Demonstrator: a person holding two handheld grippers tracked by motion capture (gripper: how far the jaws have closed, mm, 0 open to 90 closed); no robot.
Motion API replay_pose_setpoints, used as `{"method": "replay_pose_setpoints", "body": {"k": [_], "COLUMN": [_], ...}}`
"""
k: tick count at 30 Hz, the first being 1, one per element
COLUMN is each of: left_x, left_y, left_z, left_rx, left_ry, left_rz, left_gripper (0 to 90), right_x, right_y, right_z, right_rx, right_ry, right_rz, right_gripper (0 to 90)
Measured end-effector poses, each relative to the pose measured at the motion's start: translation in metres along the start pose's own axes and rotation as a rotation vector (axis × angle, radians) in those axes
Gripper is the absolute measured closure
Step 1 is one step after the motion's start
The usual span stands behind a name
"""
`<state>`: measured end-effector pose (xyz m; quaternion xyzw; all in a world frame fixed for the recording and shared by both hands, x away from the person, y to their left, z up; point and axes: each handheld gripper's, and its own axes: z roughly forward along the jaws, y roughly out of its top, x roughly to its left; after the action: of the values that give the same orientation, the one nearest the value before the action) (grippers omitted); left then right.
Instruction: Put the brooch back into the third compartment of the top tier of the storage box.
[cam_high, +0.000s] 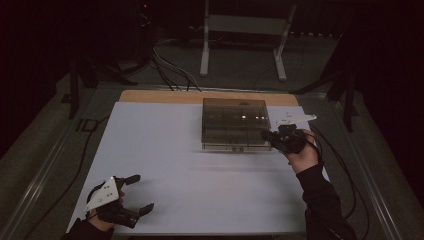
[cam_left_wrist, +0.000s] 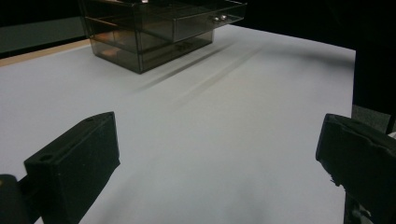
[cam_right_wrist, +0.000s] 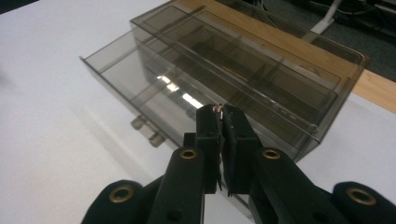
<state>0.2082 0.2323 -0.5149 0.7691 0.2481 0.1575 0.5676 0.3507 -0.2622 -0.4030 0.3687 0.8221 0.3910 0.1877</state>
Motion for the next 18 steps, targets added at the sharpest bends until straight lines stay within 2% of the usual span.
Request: {"method": "replay_pose_setpoints", "body": {"k": [10,18], "left_x": [0.0,0.001], "left_y": [0.0,0.0], "left_z": [0.0,0.0], "left_rx": [-0.002,0.0], "left_ry": [-0.001,-0.001], "left_rz": [0.0,-0.001], "left_gripper": [0.5,0.5], "right_x": [-0.013,-0.02], "right_y": [-0.003,-0.007], "right_z": [0.011,0.022], "right_rx": [0.03,0.05], "right_ry": [-0.021,-0.011], "right_rz": [0.036,0.075], "right_gripper": [85.9,85.8]}}
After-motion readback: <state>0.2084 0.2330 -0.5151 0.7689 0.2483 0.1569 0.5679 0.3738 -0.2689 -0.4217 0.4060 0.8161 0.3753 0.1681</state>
